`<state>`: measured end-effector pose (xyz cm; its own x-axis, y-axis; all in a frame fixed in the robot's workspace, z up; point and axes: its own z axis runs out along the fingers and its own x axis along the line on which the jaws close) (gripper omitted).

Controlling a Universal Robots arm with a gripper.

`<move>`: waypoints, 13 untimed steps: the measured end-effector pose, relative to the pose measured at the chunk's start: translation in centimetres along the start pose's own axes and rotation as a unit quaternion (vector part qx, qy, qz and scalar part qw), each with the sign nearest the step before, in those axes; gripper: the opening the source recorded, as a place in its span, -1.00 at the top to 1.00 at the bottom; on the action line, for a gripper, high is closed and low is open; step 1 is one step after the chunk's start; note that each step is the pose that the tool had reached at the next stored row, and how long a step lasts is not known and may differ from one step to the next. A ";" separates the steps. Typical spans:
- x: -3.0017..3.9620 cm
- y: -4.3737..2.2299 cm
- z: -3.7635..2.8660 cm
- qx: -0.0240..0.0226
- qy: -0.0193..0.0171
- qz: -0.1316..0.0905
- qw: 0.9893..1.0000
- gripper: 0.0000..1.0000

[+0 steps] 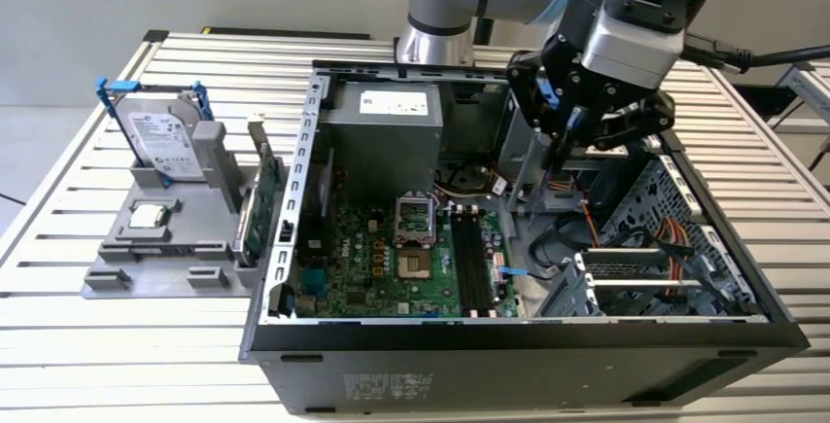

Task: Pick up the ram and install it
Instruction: 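Insert the ram into the slot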

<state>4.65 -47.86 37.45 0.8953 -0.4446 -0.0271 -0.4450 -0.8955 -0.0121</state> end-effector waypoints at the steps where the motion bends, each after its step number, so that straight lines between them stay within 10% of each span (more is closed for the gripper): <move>1: 0.00 0.00 0.01 0.000 0.000 0.009 1.000 1.00; 7: 0.00 0.00 0.05 0.002 0.001 0.064 0.998 1.00; 13: 0.00 0.00 0.07 0.003 0.001 0.119 0.993 1.00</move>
<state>4.65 -47.86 37.38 0.7655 -0.6429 -0.0271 -0.6433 -0.7655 -0.0121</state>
